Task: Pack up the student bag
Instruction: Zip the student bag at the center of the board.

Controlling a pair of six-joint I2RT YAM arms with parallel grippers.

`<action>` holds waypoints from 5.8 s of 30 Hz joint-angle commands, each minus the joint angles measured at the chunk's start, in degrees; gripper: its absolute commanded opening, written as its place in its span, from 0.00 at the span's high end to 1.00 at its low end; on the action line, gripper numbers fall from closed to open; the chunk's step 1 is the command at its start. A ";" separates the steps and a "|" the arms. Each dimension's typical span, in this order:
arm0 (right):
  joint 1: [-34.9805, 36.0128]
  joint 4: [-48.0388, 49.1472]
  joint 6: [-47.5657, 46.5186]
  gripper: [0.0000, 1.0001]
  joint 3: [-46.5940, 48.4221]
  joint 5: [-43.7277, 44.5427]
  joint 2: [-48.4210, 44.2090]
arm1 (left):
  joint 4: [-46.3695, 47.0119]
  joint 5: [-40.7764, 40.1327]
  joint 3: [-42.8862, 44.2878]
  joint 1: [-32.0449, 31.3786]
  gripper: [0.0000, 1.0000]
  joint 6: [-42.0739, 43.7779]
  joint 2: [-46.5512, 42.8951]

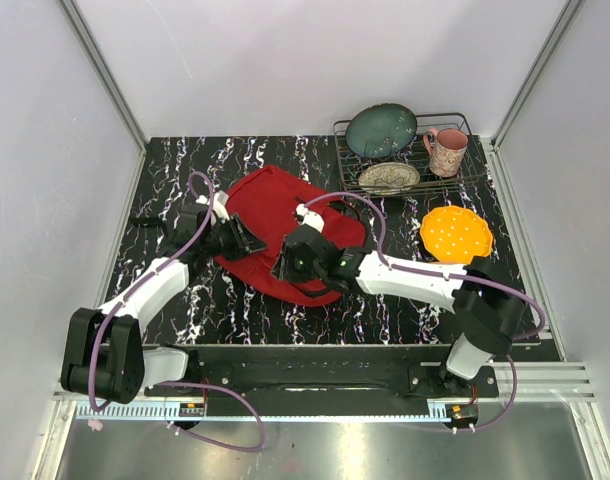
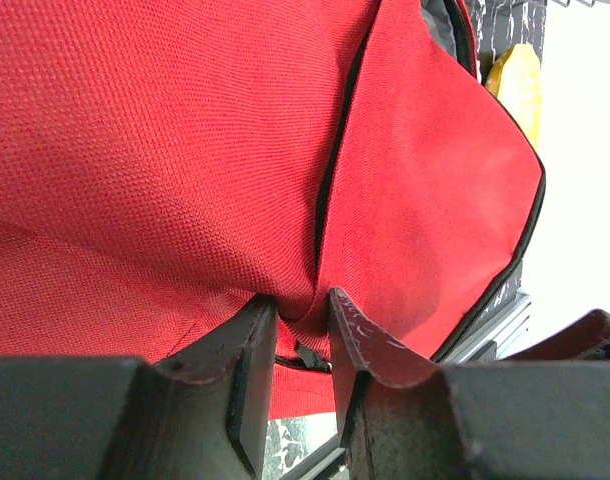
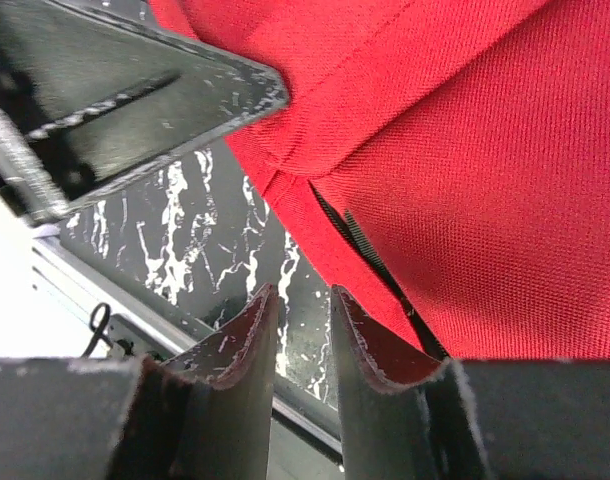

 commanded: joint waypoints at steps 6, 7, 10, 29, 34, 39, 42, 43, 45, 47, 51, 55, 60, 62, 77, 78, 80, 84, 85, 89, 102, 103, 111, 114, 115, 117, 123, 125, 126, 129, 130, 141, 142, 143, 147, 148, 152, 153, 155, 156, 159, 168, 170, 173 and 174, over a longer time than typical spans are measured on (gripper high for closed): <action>2.76 -3.96 2.01 0.64 4.00 9.27 3.54 | 0.76 3.80 4.15 -0.07 0.68 0.73 -1.35; 2.76 -4.48 2.18 0.64 4.44 9.71 3.89 | 0.76 3.72 4.15 -0.16 0.68 0.73 -1.43; 2.76 -5.01 2.45 0.63 5.14 12.26 5.03 | 0.76 3.81 3.97 -0.07 0.68 0.64 -1.70; 3.11 -8.09 0.78 0.60 10.60 18.15 12.24 | 0.58 4.16 3.62 -0.07 0.68 0.20 -2.67; 3.82 -8.44 0.25 0.60 9.63 17.89 12.07 | 0.67 3.98 3.71 -0.07 0.68 0.20 -2.67; 4.26 -8.44 -0.01 0.68 9.28 17.63 12.33 | 0.58 4.16 3.88 -0.07 0.68 0.11 -2.40; 4.35 -8.88 -0.01 0.74 9.54 17.63 12.60 | 0.49 4.07 3.97 -0.07 0.68 0.11 -2.40; 4.26 -8.88 0.08 0.76 9.36 17.71 12.42 | 0.49 4.16 3.97 -0.07 0.68 0.11 -2.40; 4.26 -8.88 -0.01 0.77 9.19 17.98 12.25 | 0.40 4.16 3.88 -0.07 0.68 0.11 -2.58; 4.26 -8.97 -0.01 0.78 9.19 18.33 12.24 | 0.40 4.07 3.71 -0.07 0.68 0.02 -2.67; 4.34 -9.58 -0.10 0.85 9.28 18.68 12.33 | 0.49 4.24 3.62 -0.07 0.68 -0.06 -2.93; 4.26 -10.29 -0.10 0.81 9.54 19.82 12.42 | 0.32 4.16 3.62 -0.07 0.68 -0.06 -3.10; 4.17 -10.47 0.08 0.70 9.89 20.44 12.77 | 0.23 4.42 3.53 -0.07 0.68 -0.15 -3.28; 4.26 -10.29 -0.10 0.74 9.80 20.61 13.03 | 0.32 4.33 3.36 -0.07 0.68 -0.33 -3.19; 4.17 -7.66 -0.98 1.00 6.91 22.37 9.09 | 0.32 4.33 2.56 -0.07 0.68 -0.33 -4.07; 4.26 -6.87 -1.06 1.00 5.51 22.37 7.34 | 0.14 4.16 2.56 -0.07 0.69 -0.24 -4.07; 4.26 -5.55 -1.42 1.00 3.92 22.46 5.57 | -0.21 3.72 2.48 -0.07 0.70 0.29 -3.90; 4.17 -5.63 -0.28 1.00 -0.03 23.34 1.45 | -1.00 2.49 1.86 -0.07 0.72 1.08 -3.72; 4.26 -5.89 0.25 1.00 -0.91 23.95 0.74 | -1.09 1.88 1.60 -0.07 0.73 1.34 -3.81; 4.26 -6.42 3.23 1.00 -6.79 25.10 -3.48 | -1.35 0.91 1.16 0.01 0.73 1.69 -3.90; 4.17 -7.13 8.61 1.00 -15.33 31.34 -14.20 | -3.02 -1.20 1.33 0.02 0.64 3.71 -3.19; 4.26 -6.52 8.25 1.00 -15.60 31.16 -14.30 | -3.20 -1.29 1.25 0.02 0.54 3.89 -3.37; 4.17 -2.73 6.14 1.00 -15.16 28.53 -13.51 | -7.85 -3.65 -3.05 0.01 0.10 -0.74 -13.55; 4.26 -2.03 5.70 1.00 -14.98 28.35 -13.33 | -6.98 -4.10 -9.27 -0.16 0.08 -7.94 -20.31; 4.26 -1.94 5.62 1.00 -14.81 28.26 -13.33 | -6.63 -4.02 -11.04 -0.07 0.08 -9.71 -23.46; 4.26 -1.94 5.18 1.00 -14.54 28.26 -13.33 | -5.49 -4.28 -15.43 -0.51 0.06 -13.49 -26.30; 4.26 -1.59 4.74 1.00 -14.28 27.65 -13.51 | 1.01 -3.05 -22.91 -0.86 0.06 -19.74 -27.37; 4.17 -1.50 4.56 1.00 -14.28 27.65 -13.59 | 4.34 -3.05 -23.45 -0.95 0.06 -20.71 -25.17; 4.26 -1.33 4.56 1.00 -14.19 27.56 -13.68 | 6.19 -2.96 -23.71 -0.95 0.06 -21.50 -24.12; 4.17 -1.15 4.74 1.00 -14.37 27.30 -13.86 | 13.83 -3.66 -24.59 -0.86 0.06 -23.69 -19.90; 4.17 -0.89 4.74 1.00 -14.45 27.12 -13.95 | 16.03 -3.75 -24.77 -0.86 0.06 -24.31 -17.63; 4.17 -0.01 4.91 1.00 -16.91 27.38 -16.49 | 33.36 -3.57 -20.99 -0.78 0.64 -26.78 -0.30; 4.17 0.08 4.91 1.00 -17.26 27.30 -16.67 | 33.28 -3.75 -20.90 -0.69 0.70 -26.69 -0.03; 4.17 0.17 5.00 1.00 -17.44 27.47 -17.11 | 33.10 -3.75 -20.90 -0.34 0.82 -26.61 0.23; 4.17 0.17 5.52 1.00 -18.23 27.82 -17.55 | 30.65 -4.02 -21.17 1.51 1.00 -25.12 -1.25; 4.26 0.17 5.53 1.00 -18.50 27.82 -17.55 | 29.77 -4.10 -21.17 2.81 1.00 -24.68 -1.87; 4.26 -0.01 5.88 1.00 -19.29 28.87 -17.99 | 23.63 -3.23 -20.91 7.39 1.00 -21.08 -5.21; 4.17 0.08 6.05 1.00 -19.46 28.96 -18.16 | 22.48 -2.53 -20.73 8.44 1.00 -20.29 -6.26; 4.08 0.17 6.23 1.00 -20.08 29.49 -18.78 | 19.93 -1.30 -20.38 11.52 1.00 -18.36 -6.88; 4.00 0.08 6.32 1.00 -20.25 29.58 -19.04 | 19.48 0.36 -20.46 13.10 1.00 -18.00 -6.97; 3.56 0.26 6.76 1.00 -21.31 30.11 -20.62 | 18.68 4.23 -20.64 18.20 1.00 -17.03 -6.36; 2.41 2.71 3.77 1.00 -22.63 29.67 -25.02 | 14.20 14.78 -16.60 27.79 0.62 -11.05 -2.67; 2.41 3.59 2.72 1.00 -22.10 27.92 -23.80 | 16.75 17.41 -17.12 27.70 0.38 -12.53 -4.50; 2.41 5.88 2.01 1.00 -21.49 25.37 -21.86 | 10.36 17.08 -14.77 26.56 0.27 -8.01 -10.19; 2.41 6.84 1.92 1.00 -21.49 24.84 -21.51 | 7.46 16.38 -13.79 26.12 0.22 -6.23 -11.79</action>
